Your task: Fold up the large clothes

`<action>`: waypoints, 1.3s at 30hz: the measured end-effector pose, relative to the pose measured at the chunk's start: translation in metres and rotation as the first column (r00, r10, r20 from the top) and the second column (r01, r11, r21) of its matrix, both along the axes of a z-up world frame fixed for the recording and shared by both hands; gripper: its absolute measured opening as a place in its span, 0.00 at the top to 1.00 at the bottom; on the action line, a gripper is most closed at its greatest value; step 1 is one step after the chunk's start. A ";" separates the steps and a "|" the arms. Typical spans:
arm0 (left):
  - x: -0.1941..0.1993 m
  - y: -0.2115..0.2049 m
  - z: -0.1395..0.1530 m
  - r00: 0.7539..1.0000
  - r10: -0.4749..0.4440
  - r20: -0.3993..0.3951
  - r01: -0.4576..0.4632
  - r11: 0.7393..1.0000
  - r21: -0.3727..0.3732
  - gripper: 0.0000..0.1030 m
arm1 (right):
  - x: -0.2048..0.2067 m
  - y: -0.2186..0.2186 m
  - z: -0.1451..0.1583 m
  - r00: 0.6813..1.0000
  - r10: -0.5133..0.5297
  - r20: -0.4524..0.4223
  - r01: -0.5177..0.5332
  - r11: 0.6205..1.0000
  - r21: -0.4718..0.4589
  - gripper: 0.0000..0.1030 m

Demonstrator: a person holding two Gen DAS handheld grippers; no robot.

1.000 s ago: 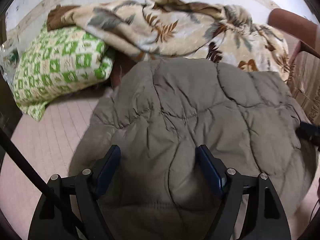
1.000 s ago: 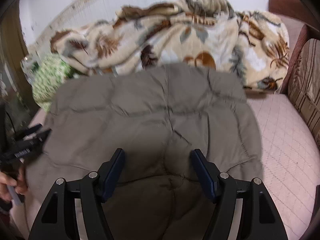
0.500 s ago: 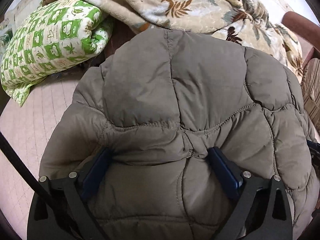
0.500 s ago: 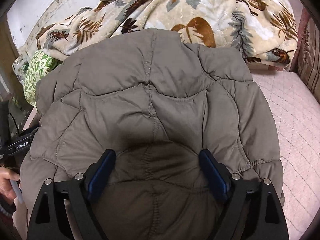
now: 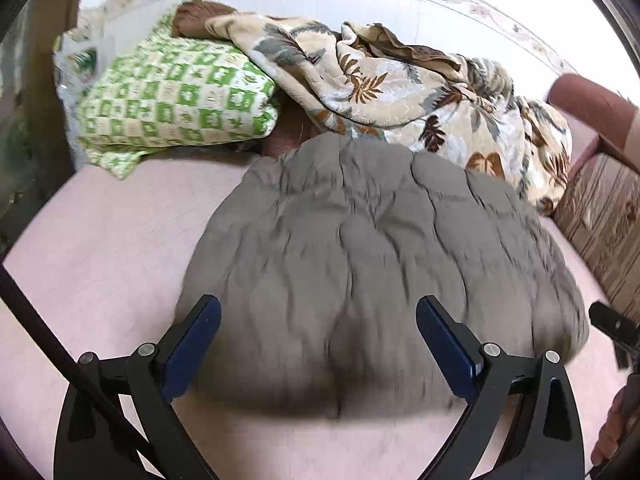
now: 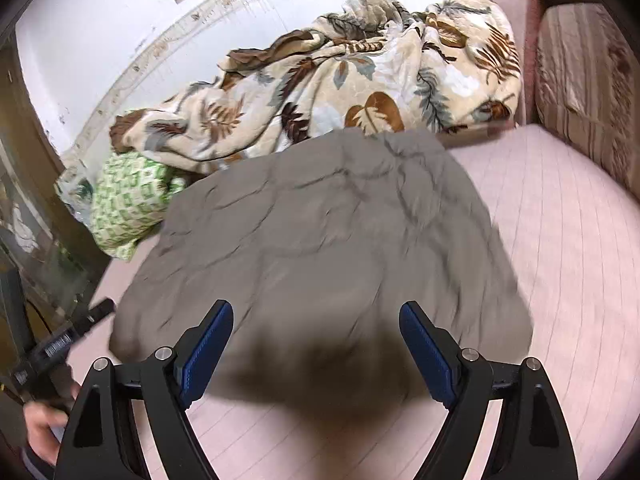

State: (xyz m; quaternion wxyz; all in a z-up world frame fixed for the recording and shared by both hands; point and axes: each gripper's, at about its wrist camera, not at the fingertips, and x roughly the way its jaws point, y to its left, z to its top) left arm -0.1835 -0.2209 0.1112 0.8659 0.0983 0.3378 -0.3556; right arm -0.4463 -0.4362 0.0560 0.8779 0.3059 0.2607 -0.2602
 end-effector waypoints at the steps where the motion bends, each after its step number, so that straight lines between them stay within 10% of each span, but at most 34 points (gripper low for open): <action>1: -0.008 0.006 -0.002 1.000 0.006 0.009 -0.006 1.000 0.003 0.04 | -0.002 0.011 0.000 1.000 0.001 0.004 -0.001 1.000 0.001 0.14; 15: 0.009 -0.001 -0.054 0.994 0.105 -0.006 -0.104 0.992 0.064 0.04 | 0.050 0.039 -0.010 0.996 0.073 -0.041 -0.078 0.989 -0.123 0.36; 39: 0.009 -0.026 -0.073 0.989 0.107 0.103 -0.123 0.978 0.169 0.03 | 0.083 0.030 -0.059 0.976 0.064 -0.208 -0.096 0.985 -0.147 0.34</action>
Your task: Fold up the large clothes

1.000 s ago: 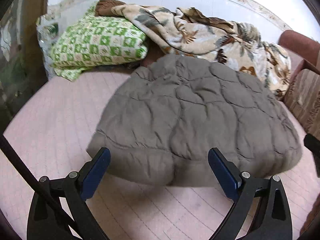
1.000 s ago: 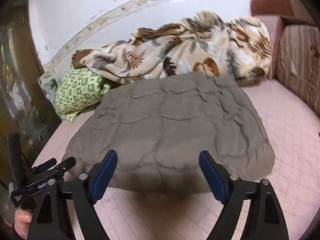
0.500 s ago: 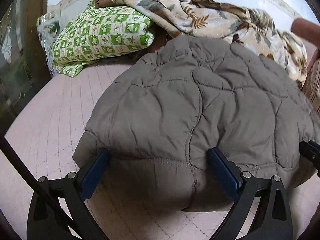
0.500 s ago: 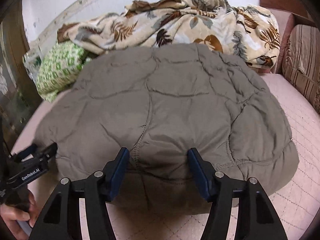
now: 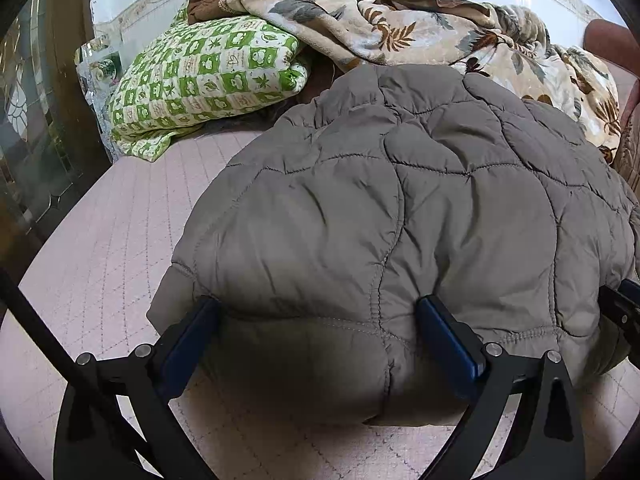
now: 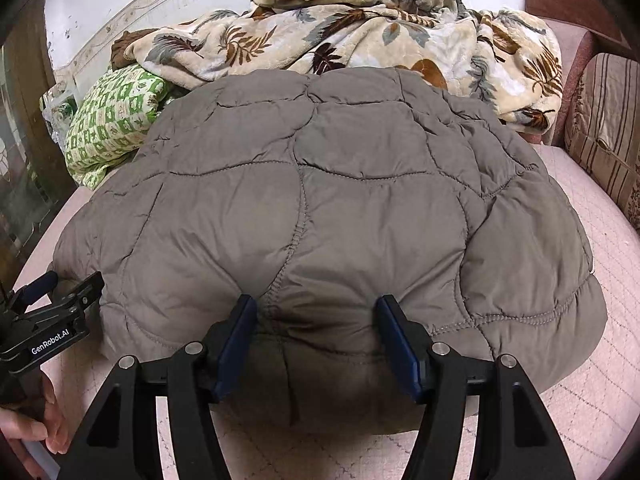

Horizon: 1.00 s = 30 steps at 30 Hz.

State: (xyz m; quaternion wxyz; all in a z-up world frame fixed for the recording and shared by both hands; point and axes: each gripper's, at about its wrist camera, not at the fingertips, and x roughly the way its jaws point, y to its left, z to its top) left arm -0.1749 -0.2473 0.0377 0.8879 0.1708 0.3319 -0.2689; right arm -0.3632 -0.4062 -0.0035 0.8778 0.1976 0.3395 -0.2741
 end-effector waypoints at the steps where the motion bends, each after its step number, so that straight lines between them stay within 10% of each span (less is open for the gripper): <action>1: 0.000 0.000 0.000 1.000 0.000 0.000 0.000 1.000 0.000 0.03 | 0.000 0.000 0.000 1.000 0.000 0.000 0.000 1.000 0.000 0.34; 22: -0.001 -0.001 0.001 1.000 0.003 -0.001 -0.003 1.000 0.005 0.03 | 0.001 0.000 0.002 1.000 0.007 -0.010 -0.007 1.000 0.005 0.32; 30: 0.015 0.041 0.042 0.994 0.043 -0.097 -0.059 0.983 -0.176 0.03 | -0.059 -0.023 0.042 0.985 -0.082 0.153 0.073 0.995 0.066 0.24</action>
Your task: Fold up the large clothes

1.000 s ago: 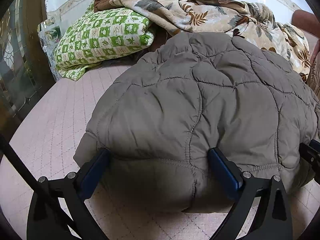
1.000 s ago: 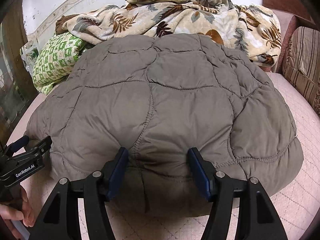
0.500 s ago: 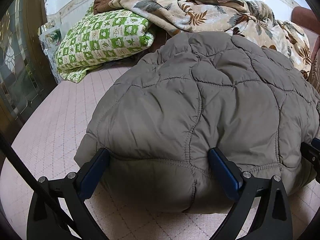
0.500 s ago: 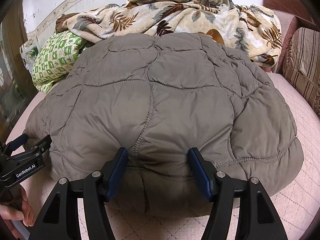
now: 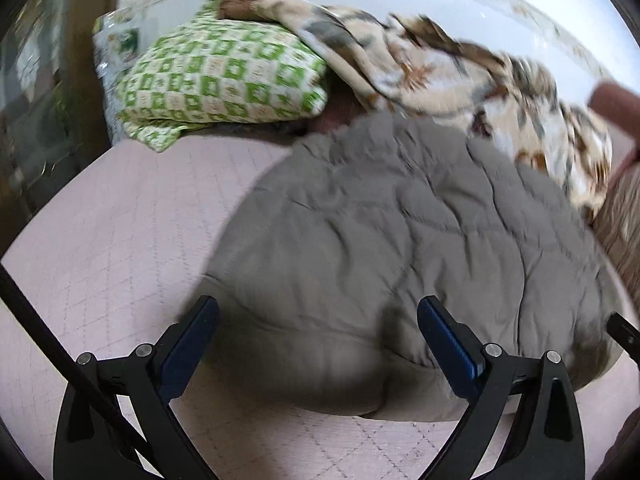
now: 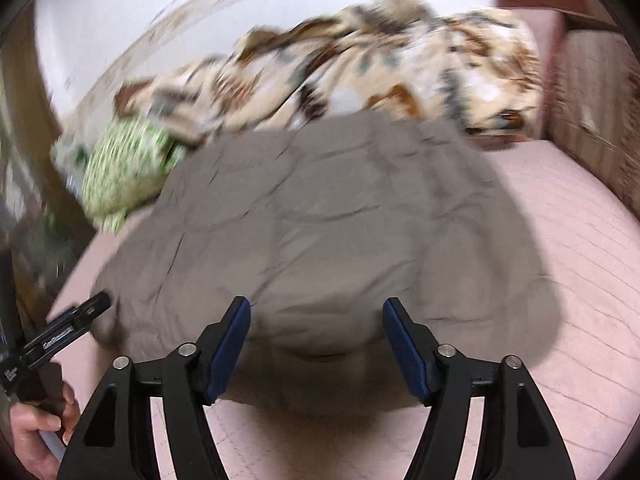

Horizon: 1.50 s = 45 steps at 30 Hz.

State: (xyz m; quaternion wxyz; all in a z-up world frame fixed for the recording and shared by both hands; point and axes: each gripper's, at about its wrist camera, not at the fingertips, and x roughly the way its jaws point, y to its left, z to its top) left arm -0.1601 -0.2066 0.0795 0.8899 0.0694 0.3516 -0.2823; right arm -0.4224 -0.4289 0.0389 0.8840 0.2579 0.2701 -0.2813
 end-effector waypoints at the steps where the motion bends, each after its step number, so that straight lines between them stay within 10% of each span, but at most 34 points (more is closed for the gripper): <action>1: 0.004 0.006 0.003 1.000 0.012 -0.011 -0.012 1.000 -0.010 0.03 | -0.009 -0.006 0.002 1.000 -0.029 0.010 0.029 1.000 0.007 0.24; 5: 0.033 0.046 0.000 0.989 0.083 -0.124 -0.092 0.994 -0.066 0.03 | -0.060 -0.045 -0.003 0.977 -0.212 0.032 0.207 0.972 0.115 0.22; 12: 0.086 0.107 -0.036 0.882 0.126 -0.454 -0.245 0.945 -0.215 0.04 | -0.122 -0.082 -0.046 0.912 -0.403 0.081 0.326 0.830 0.453 0.17; 27: 0.074 0.053 -0.069 0.855 0.009 -0.519 -0.183 0.941 -0.285 0.04 | -0.116 -0.100 -0.101 0.841 -0.514 0.170 0.242 0.638 0.731 0.14; 34: 0.079 0.045 -0.072 0.873 0.016 -0.488 -0.181 0.939 -0.293 0.04 | -0.094 -0.112 -0.102 0.825 -0.533 0.186 0.286 0.679 0.676 0.09; 37: 0.077 0.032 -0.066 0.911 0.039 -0.410 -0.142 0.964 -0.224 0.16 | -0.078 -0.111 -0.091 0.868 -0.478 0.138 0.327 0.757 0.566 0.33; 42: 0.046 0.003 -0.036 0.994 0.044 -0.098 -0.048 0.998 -0.033 0.42 | -0.045 -0.088 -0.052 0.939 -0.343 -0.020 0.339 0.915 0.218 0.58; 45: 0.024 -0.011 -0.027 0.996 0.025 0.089 -0.032 0.997 0.077 0.47 | -0.021 -0.061 -0.032 0.947 -0.294 -0.131 0.288 0.955 -0.063 0.61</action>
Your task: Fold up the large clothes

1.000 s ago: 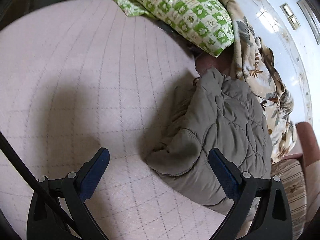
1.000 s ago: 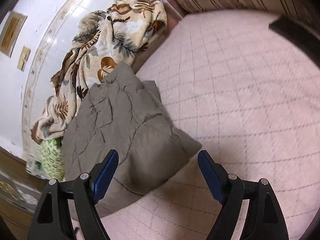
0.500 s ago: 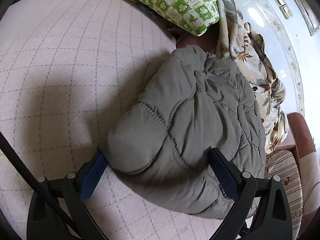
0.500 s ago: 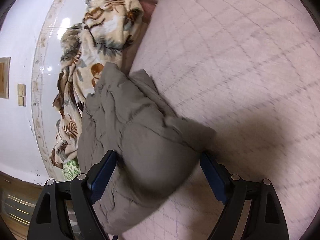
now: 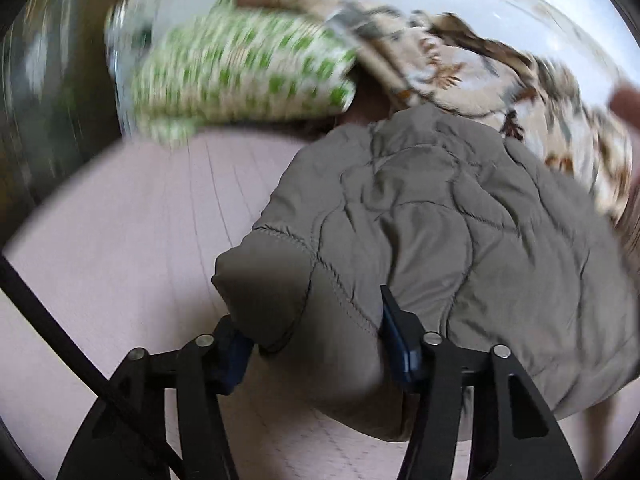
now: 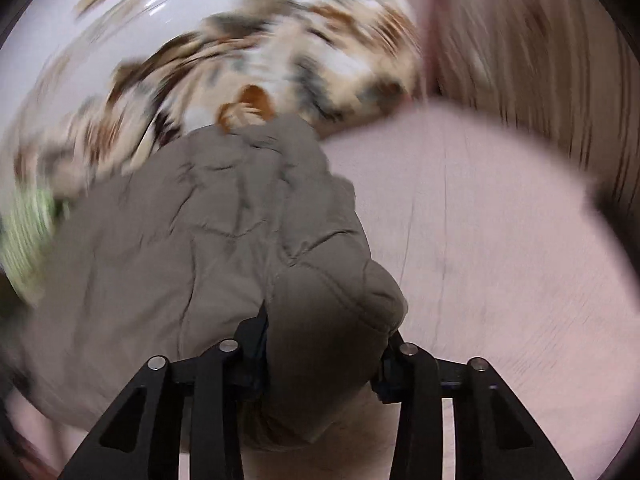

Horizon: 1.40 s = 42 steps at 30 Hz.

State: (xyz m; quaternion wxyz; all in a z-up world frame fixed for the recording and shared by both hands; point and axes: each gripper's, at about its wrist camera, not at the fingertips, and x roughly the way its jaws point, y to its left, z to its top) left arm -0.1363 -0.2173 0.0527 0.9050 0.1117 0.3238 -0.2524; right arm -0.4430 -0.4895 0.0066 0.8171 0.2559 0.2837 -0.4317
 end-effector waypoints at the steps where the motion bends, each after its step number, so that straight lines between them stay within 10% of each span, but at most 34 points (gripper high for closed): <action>1: -0.001 0.000 0.002 1.000 0.000 0.016 0.000 1.000 0.008 0.48 | 0.004 0.004 0.003 1.000 0.008 -0.030 -0.009 0.999 -0.036 0.61; 10: -0.024 0.002 0.034 0.979 -0.007 0.204 0.001 1.000 0.030 0.52 | 0.013 0.042 0.036 0.979 0.053 -0.198 -0.114 0.943 -0.312 0.65; 26: -0.089 0.066 0.074 0.975 -0.039 0.217 0.042 0.999 -0.008 0.52 | -0.059 0.100 0.089 0.984 0.112 -0.140 -0.153 0.929 -0.337 0.65; 37: -0.113 0.122 0.028 0.999 -0.019 0.026 0.018 0.999 0.032 0.36 | -0.105 0.128 0.055 0.984 0.137 -0.117 -0.155 0.973 -0.169 0.62; 42: -0.102 0.144 0.009 0.994 0.028 -0.104 -0.023 0.999 0.042 0.20 | -0.126 0.087 0.017 0.996 0.086 -0.010 -0.082 0.979 0.184 0.35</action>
